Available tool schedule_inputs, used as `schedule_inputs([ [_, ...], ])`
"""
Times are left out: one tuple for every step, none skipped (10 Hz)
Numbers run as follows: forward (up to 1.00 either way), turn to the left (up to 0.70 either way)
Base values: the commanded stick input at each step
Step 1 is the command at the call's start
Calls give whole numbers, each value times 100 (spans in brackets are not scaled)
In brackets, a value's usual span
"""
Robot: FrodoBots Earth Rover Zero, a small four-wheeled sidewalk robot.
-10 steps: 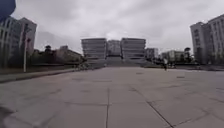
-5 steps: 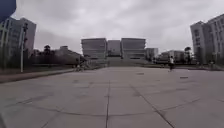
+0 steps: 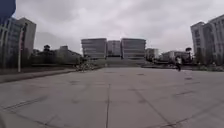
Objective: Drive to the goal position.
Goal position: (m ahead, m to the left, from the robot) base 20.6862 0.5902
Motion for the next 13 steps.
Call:
schedule_inputs([
  [70,0],
  [70,0],
  [70,0],
  [70,0],
  [70,0],
  [70,0],
  [70,0],
  [70,0],
  [70,9],
  [70,15],
  [70,21],
  [70,24],
  [70,2],
])
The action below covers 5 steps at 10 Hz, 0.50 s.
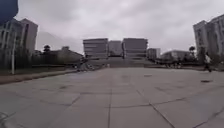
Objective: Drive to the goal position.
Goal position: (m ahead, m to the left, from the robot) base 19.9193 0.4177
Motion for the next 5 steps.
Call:
schedule_inputs([
  [70,1],
  [70,1],
  [70,0],
  [70,-27],
  [70,-34],
])
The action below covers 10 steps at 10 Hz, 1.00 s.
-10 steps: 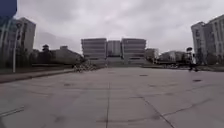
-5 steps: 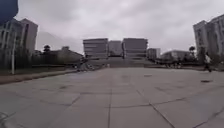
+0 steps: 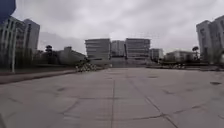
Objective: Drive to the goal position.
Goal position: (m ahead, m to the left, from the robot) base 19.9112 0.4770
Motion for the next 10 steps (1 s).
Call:
schedule_inputs([
  [70,-25],
  [70,0],
  [70,0],
  [70,0],
  [70,0],
  [70,0],
  [70,0],
  [70,0],
  [70,0],
  [70,0],
])
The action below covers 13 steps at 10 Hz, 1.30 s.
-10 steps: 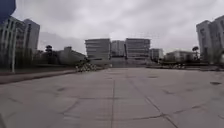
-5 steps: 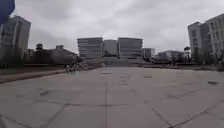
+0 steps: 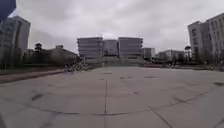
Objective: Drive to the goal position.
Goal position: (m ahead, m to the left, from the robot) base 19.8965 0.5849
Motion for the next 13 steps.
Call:
schedule_inputs([
  [70,0],
  [70,0],
  [70,0],
  [70,0],
  [70,11],
  [70,24],
  [70,24],
  [70,24],
  [70,13],
  [70,2],
  [70,2],
  [70,2],
  [70,2],
])
